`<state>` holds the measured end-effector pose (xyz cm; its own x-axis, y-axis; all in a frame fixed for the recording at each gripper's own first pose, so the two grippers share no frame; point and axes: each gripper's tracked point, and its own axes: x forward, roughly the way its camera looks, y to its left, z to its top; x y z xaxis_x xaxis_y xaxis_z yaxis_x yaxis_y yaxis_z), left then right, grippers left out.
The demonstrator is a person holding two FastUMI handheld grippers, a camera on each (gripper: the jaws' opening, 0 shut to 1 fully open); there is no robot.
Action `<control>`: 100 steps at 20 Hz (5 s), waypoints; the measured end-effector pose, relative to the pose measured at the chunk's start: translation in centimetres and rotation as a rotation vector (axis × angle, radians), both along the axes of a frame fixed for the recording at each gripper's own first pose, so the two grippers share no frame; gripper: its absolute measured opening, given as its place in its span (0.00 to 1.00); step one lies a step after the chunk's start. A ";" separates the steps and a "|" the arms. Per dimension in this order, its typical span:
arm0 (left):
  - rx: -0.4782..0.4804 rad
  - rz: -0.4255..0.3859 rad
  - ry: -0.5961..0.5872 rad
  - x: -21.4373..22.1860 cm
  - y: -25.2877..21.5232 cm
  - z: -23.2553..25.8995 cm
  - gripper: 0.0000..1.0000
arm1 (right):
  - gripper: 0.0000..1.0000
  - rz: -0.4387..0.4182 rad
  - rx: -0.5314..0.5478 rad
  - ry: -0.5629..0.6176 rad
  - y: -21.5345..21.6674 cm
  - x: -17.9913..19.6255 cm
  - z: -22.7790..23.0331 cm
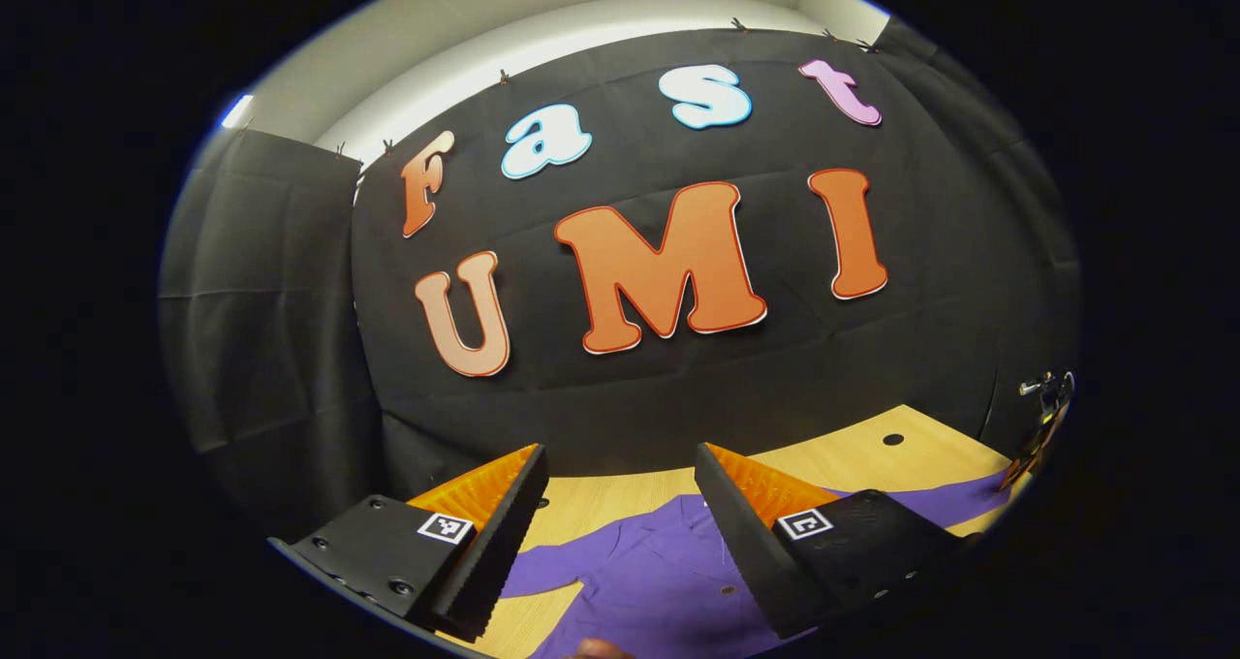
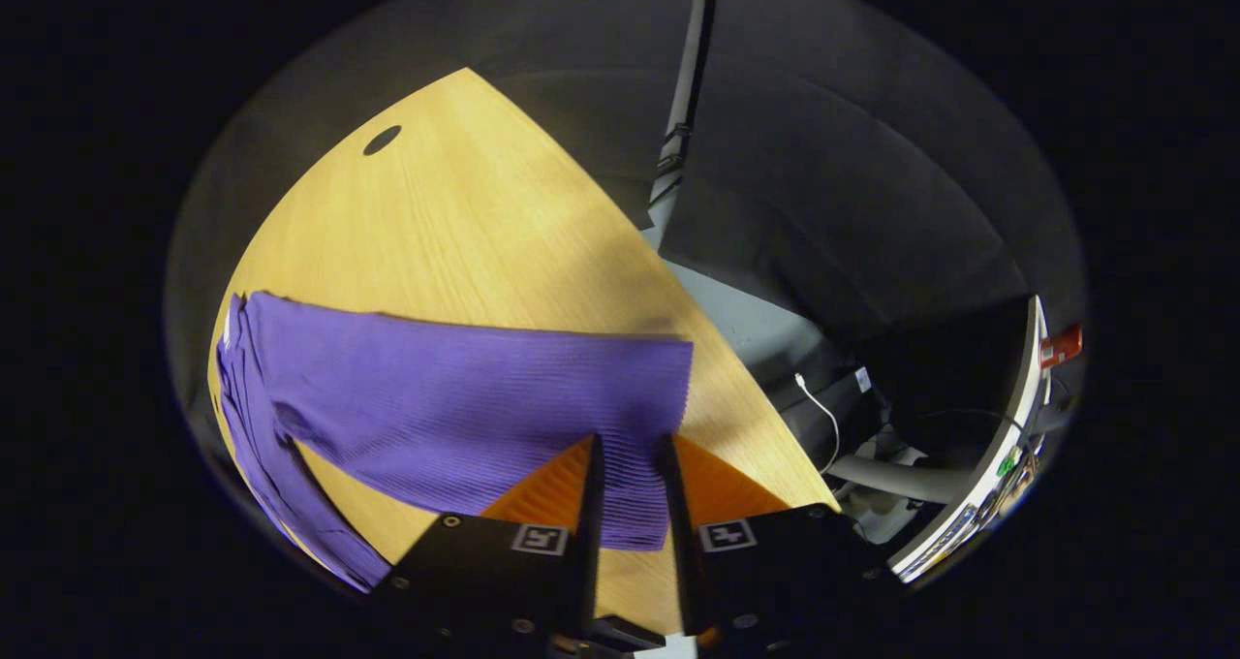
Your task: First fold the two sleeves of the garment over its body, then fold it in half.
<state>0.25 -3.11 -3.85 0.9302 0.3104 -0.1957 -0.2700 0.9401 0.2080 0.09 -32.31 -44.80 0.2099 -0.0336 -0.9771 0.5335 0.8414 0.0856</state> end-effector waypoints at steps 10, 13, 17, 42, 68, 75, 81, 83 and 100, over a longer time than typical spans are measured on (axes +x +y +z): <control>-0.018 -0.046 -0.006 0.1 1.8 -0.5 1.00 | 0.04 -0.001 0.077 -0.199 4.5 2.5 8.5; -0.026 -0.087 -0.023 0.7 3.2 -0.7 0.98 | 0.04 0.017 0.046 -0.248 6.6 2.5 12.0; -0.063 -0.115 -0.035 1.0 5.7 -1.3 0.98 | 0.04 0.014 0.032 -0.300 9.7 2.2 16.4; -0.043 0.015 -0.020 -1.8 22.9 -3.6 0.98 | 0.03 0.442 0.117 -0.587 39.4 13.9 32.6; -0.023 0.238 0.068 -5.4 33.9 -8.1 0.98 | 0.28 0.742 0.144 -0.775 59.3 15.9 32.6; -0.131 0.273 0.191 -4.6 36.8 -13.4 0.98 | 0.84 0.723 -0.048 -1.033 52.9 14.7 39.1; -0.361 0.317 0.331 -5.2 39.6 -19.3 0.99 | 0.94 0.645 -0.137 -1.148 47.7 12.7 42.5; -0.450 0.341 0.379 -5.4 40.5 -21.4 0.99 | 1.00 0.641 -0.182 -1.164 46.7 12.0 43.1; -0.832 0.506 0.912 -10.8 41.5 -39.7 0.98 | 0.94 0.651 -0.394 -1.210 41.3 6.7 44.5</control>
